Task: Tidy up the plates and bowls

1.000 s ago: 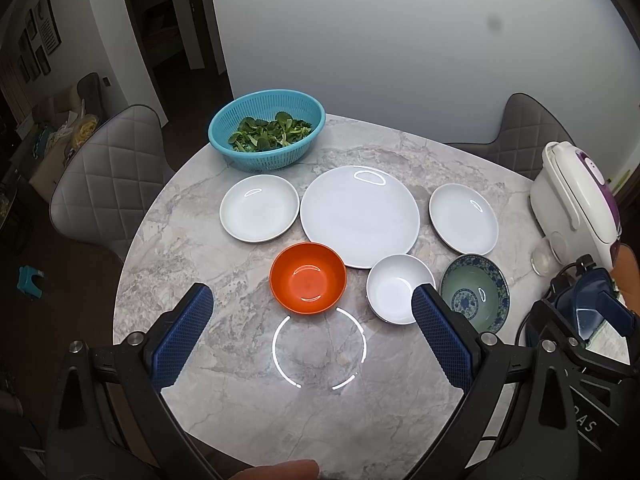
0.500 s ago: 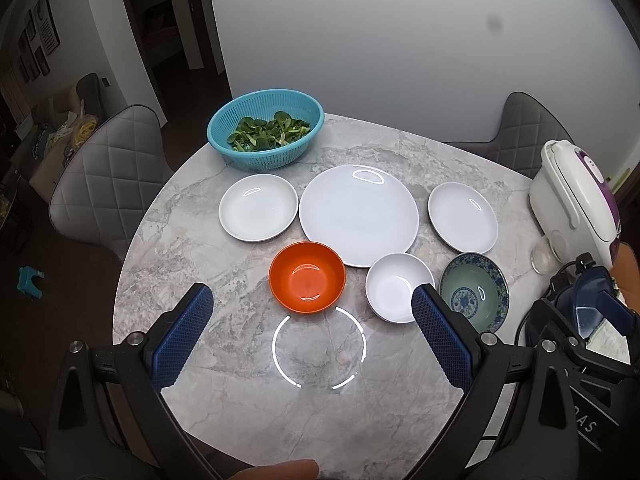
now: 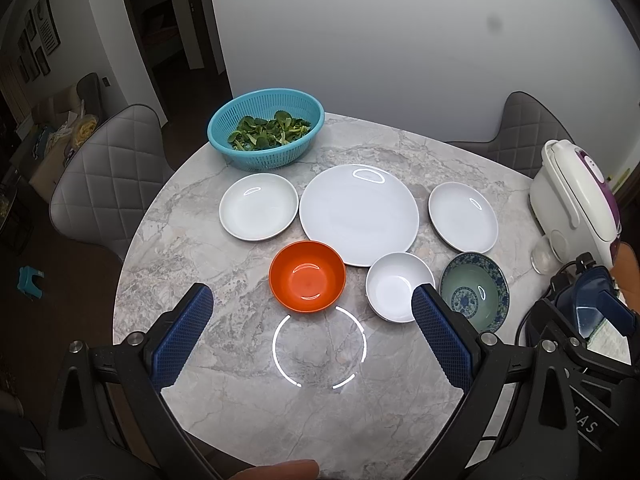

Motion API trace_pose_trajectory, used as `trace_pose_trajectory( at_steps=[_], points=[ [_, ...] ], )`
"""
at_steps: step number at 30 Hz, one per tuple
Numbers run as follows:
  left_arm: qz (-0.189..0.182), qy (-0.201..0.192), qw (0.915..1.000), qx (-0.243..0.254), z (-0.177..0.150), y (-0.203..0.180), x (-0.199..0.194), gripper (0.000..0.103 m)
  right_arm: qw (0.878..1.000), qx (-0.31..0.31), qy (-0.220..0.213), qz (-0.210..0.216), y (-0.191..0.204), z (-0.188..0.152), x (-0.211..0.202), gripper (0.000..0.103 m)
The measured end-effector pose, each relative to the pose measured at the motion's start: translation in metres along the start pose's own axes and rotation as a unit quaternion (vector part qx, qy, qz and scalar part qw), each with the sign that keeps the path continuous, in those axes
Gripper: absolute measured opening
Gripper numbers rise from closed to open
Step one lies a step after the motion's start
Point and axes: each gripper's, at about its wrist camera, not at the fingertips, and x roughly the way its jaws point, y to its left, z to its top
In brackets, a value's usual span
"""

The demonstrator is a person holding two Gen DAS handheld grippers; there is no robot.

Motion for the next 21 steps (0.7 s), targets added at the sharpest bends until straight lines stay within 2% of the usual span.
trace_pose_trajectory(
  at_steps=[21],
  points=[
    [-0.002, 0.001, 1.0000, -0.001, -0.0084, -0.0015, 0.0085, 0.100, 1.000, 0.000, 0.001, 0.000, 0.0031, 0.0010, 0.0036, 0.100]
  ],
)
